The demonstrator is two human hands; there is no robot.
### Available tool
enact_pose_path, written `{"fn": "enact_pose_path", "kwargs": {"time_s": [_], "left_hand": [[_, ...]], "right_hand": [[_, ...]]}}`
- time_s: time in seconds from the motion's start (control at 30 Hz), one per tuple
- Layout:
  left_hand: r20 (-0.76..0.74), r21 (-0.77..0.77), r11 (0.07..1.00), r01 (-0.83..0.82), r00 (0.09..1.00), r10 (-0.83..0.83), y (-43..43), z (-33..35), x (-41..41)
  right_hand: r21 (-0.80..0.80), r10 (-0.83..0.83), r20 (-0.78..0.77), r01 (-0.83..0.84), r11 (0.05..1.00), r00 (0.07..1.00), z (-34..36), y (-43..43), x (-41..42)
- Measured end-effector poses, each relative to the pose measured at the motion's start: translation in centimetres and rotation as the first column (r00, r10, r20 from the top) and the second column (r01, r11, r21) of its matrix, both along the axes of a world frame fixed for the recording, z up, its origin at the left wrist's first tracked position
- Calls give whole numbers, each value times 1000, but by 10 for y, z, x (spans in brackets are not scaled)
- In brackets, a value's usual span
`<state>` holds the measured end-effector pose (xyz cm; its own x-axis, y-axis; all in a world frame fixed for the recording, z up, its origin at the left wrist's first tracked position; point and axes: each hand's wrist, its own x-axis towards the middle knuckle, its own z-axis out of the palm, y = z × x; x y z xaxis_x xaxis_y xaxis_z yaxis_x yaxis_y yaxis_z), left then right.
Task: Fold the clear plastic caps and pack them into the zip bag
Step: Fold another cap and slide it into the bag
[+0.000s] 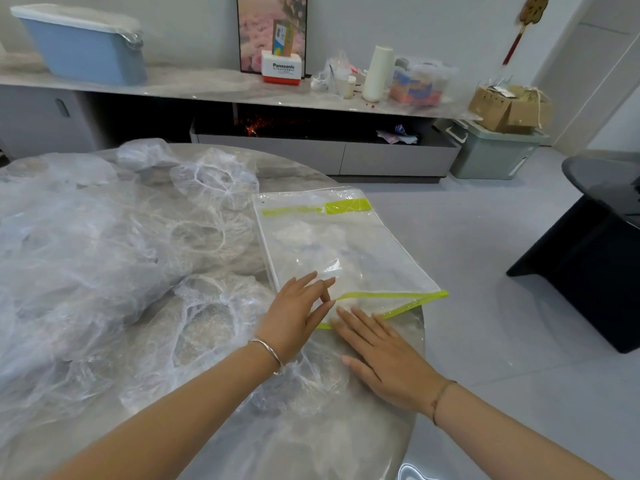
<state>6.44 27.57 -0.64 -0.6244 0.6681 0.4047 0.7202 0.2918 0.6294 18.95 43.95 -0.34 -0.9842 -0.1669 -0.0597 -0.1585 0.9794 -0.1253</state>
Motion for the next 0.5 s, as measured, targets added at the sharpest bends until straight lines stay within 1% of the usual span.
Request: {"fn": "enact_pose_path", "kwargs": {"time_s": [0.07, 0.17, 0.23, 0.37, 0.4, 0.43, 0.5], "left_hand": [[53, -25, 999, 31, 998, -30, -2, -2, 1], [125, -46, 998, 31, 992, -25, -3, -1, 2], [123, -50, 999, 18, 992, -12, -3, -3, 1], [140, -6, 1000, 25, 990, -24, 1, -4, -3], [150, 4, 1000, 24, 988, -24, 2, -5, -5], [153, 6, 1000, 13, 988, -14, 2, -5, -6], [144, 8, 1000, -6, 990, 4, 2, -3, -9]], "right_hand": [[-89, -48, 95, 56, 994, 994, 0, 0, -12], [-175, -92, 106, 109, 978, 990, 4, -1, -40], [-169, -79, 128, 100, 981, 989, 4, 0, -62], [-16, -86, 109, 88, 996, 990, -3, 6, -104], [-2, -94, 118, 95, 996, 989, -5, 8, -110], [-28, -99, 113, 103, 994, 989, -6, 8, -111], [-122, -79, 52, 85, 989, 995, -4, 7, -103]]}}
